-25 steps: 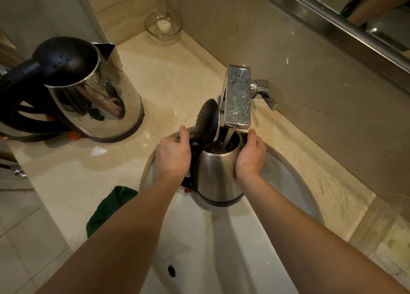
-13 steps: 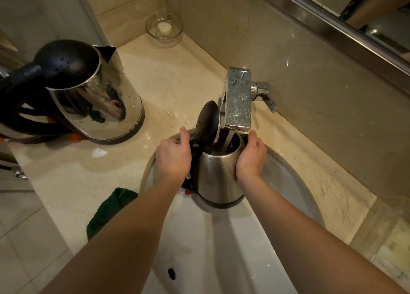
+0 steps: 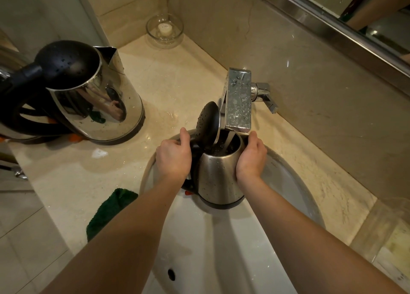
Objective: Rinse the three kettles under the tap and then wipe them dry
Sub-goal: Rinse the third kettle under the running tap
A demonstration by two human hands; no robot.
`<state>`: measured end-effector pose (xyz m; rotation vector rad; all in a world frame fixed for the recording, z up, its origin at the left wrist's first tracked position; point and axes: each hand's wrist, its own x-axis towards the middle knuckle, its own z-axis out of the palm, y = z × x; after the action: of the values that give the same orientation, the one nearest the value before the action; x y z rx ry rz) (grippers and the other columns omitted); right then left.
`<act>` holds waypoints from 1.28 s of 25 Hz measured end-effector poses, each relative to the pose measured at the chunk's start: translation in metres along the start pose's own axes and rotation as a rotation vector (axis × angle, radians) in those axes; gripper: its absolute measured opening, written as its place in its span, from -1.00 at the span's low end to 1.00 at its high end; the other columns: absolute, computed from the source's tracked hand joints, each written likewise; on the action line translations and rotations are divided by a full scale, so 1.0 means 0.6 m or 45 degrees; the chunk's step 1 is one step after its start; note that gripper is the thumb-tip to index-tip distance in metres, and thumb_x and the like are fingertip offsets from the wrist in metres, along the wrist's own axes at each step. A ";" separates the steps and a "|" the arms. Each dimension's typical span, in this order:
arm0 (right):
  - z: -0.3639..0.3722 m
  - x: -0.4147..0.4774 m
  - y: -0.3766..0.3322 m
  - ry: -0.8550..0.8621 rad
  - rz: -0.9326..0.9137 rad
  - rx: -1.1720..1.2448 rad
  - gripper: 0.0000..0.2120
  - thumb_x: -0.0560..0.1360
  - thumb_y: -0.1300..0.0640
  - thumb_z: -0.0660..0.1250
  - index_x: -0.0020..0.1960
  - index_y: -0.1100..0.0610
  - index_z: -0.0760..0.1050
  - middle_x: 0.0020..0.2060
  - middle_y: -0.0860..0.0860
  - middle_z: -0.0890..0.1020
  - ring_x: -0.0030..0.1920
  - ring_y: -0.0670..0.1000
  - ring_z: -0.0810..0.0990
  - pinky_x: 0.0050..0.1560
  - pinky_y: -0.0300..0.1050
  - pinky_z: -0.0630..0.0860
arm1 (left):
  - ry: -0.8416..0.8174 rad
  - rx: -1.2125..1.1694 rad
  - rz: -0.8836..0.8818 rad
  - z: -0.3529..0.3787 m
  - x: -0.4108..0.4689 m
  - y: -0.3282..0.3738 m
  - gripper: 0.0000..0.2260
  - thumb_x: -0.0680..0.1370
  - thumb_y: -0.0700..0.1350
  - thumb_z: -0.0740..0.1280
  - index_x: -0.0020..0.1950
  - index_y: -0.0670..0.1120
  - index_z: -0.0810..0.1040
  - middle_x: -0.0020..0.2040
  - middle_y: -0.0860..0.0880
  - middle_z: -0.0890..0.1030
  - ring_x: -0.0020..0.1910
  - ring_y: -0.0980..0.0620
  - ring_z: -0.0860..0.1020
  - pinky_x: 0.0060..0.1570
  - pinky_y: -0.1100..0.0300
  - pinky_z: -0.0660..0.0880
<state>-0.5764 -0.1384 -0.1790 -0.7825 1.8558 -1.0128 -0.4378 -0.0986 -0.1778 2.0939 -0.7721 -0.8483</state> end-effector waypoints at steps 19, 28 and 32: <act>-0.001 0.003 0.001 -0.003 -0.009 -0.001 -0.64 0.62 -0.10 0.12 -0.17 0.11 0.49 -0.24 -0.01 0.55 -0.12 0.07 0.52 -0.01 0.02 0.41 | 0.013 -0.017 0.013 -0.001 -0.002 0.002 -0.47 0.63 0.19 0.09 -0.45 -0.06 0.39 -0.50 -0.02 0.42 -0.51 0.04 0.38 -0.40 0.17 0.37; 0.002 0.003 0.001 0.000 0.004 -0.005 -0.66 0.61 -0.12 0.13 -0.21 0.04 0.48 -0.22 -0.03 0.57 -0.08 0.08 0.56 0.07 0.09 0.47 | 0.030 -0.026 0.016 -0.002 -0.004 0.003 -0.48 0.63 0.18 0.10 -0.47 -0.05 0.34 -0.52 0.00 0.36 -0.53 0.04 0.33 -0.40 0.15 0.34; 0.002 0.003 0.002 -0.003 0.004 -0.003 -0.66 0.61 -0.12 0.13 -0.22 0.03 0.47 -0.22 -0.03 0.55 -0.07 0.09 0.55 0.09 0.10 0.46 | 0.021 -0.039 0.025 0.000 -0.003 0.001 -0.47 0.64 0.18 0.10 -0.46 -0.06 0.36 -0.51 -0.02 0.39 -0.52 0.04 0.35 -0.39 0.13 0.39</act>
<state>-0.5762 -0.1397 -0.1810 -0.7815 1.8555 -1.0077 -0.4391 -0.0976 -0.1764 2.0605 -0.7653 -0.8265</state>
